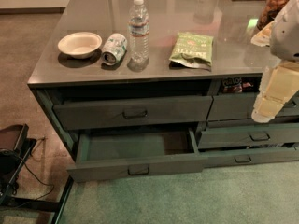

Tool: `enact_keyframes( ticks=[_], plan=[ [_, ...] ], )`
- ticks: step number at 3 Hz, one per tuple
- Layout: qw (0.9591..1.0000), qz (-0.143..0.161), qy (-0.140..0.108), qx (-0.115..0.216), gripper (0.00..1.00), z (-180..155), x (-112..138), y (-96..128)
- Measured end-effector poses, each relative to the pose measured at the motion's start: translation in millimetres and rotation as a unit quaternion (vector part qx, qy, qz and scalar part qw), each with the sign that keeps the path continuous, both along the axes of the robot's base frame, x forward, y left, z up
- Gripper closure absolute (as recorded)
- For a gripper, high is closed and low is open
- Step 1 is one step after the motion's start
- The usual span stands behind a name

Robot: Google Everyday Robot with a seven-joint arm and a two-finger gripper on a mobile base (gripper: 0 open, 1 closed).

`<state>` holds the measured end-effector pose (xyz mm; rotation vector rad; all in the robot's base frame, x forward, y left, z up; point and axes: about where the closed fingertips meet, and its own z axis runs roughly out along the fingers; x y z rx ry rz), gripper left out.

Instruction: Close middle drawer

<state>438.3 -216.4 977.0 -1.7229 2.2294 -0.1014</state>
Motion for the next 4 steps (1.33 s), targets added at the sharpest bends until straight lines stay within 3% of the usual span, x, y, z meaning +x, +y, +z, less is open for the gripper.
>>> enact_keyframes(
  ticks=[1,2,3,4],
  plan=[
    [1.0,0.0,0.0,0.0,0.0,-0.1,0.0,0.0],
    [1.0,-0.001,-0.002,0.003,0.19,-5.5,0.6,0.9],
    [0.9998,0.007,-0.005,0.02,0.42,-39.7,3.9,10.2],
    [0.9984,0.028,0.011,0.049,0.66,-118.2,8.3,30.8]
  ],
)
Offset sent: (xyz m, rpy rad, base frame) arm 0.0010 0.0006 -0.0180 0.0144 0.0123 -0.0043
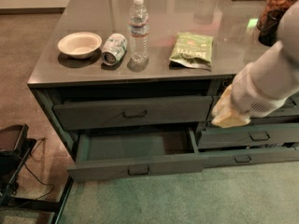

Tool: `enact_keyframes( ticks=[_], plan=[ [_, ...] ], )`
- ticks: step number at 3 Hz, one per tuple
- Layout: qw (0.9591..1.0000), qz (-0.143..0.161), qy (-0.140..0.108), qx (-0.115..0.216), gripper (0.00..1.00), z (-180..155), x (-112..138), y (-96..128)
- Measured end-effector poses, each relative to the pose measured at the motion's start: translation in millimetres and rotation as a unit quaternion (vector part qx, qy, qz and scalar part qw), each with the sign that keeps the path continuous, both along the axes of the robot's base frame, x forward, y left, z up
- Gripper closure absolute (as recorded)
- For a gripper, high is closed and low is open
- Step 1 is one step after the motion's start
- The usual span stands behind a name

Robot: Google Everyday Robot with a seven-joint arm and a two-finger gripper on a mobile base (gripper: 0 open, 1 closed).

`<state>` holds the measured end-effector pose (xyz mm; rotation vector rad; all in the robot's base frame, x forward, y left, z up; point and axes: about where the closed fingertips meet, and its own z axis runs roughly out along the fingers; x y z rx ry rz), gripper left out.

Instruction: Close middle drawer

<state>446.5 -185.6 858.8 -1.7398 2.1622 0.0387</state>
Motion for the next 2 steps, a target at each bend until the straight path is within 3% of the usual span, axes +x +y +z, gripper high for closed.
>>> enact_keyframes(
  ticks=[1,2],
  plan=[
    [0.9991,-0.004,0.031,0.028,0.89,-81.7,5.5,10.9],
    [0.9956,-0.015,0.08,0.048,1.0,-159.4,1.9,17.2]
  ],
)
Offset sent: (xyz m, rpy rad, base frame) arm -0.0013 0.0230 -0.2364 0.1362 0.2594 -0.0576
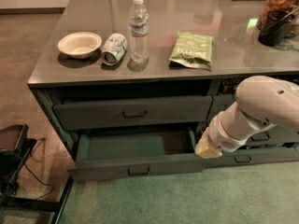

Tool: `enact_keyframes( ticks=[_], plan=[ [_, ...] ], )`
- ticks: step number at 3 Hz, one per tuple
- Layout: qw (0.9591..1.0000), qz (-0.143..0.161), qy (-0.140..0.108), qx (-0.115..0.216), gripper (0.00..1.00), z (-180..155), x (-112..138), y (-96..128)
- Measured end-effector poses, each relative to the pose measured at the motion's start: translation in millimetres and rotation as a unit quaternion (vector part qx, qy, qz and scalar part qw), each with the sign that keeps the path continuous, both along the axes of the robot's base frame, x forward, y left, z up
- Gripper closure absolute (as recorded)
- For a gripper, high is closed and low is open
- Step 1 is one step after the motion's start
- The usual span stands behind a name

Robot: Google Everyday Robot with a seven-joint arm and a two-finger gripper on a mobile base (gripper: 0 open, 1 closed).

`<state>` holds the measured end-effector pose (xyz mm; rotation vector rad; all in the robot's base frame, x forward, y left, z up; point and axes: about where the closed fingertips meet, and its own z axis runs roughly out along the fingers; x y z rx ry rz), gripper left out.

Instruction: Close middle drawer

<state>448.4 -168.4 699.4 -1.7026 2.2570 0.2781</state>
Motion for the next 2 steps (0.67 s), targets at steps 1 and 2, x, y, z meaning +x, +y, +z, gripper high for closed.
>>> enact_keyframes(
  ticks=[1,2],
  plan=[
    [1.0,0.0,0.0,0.0,1.0,0.0,0.0,0.0],
    [0.9999,0.006,-0.002,0.012,1.0,-12.0,-1.8,2.2]
  ],
)
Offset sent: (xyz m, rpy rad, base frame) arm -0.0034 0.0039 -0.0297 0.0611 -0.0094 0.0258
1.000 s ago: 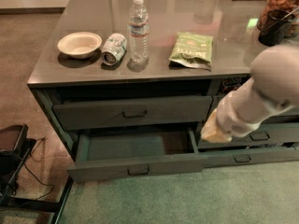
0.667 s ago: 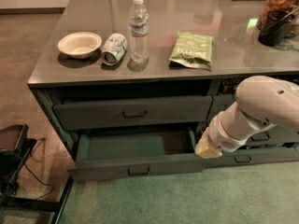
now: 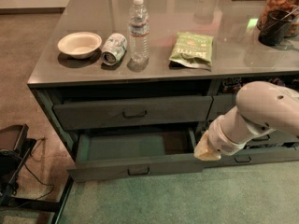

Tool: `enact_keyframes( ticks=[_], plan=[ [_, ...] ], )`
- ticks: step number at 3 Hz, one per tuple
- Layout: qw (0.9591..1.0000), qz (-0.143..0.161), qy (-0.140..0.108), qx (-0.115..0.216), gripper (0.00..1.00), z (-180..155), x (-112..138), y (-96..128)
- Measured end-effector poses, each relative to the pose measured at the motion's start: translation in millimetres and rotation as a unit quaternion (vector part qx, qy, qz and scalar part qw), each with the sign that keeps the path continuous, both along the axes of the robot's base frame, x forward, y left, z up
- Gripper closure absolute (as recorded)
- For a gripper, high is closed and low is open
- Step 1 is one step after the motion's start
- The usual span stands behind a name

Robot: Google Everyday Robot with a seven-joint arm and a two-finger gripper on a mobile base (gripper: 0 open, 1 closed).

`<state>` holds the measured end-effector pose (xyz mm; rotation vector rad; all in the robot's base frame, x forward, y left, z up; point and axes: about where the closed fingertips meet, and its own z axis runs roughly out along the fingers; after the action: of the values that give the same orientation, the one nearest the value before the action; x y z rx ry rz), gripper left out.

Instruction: Close middle drawer

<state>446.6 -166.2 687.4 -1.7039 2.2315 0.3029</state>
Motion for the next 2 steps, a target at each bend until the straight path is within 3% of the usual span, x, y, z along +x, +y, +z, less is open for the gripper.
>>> enact_keyframes(
  ticks=[1,2],
  plan=[
    [0.9995,0.014,0.006,0.029,1.0,-41.2,-7.9,12.1],
    [0.9975,0.024,0.008,0.065,1.0,-110.1,-5.3,35.5]
  ],
)
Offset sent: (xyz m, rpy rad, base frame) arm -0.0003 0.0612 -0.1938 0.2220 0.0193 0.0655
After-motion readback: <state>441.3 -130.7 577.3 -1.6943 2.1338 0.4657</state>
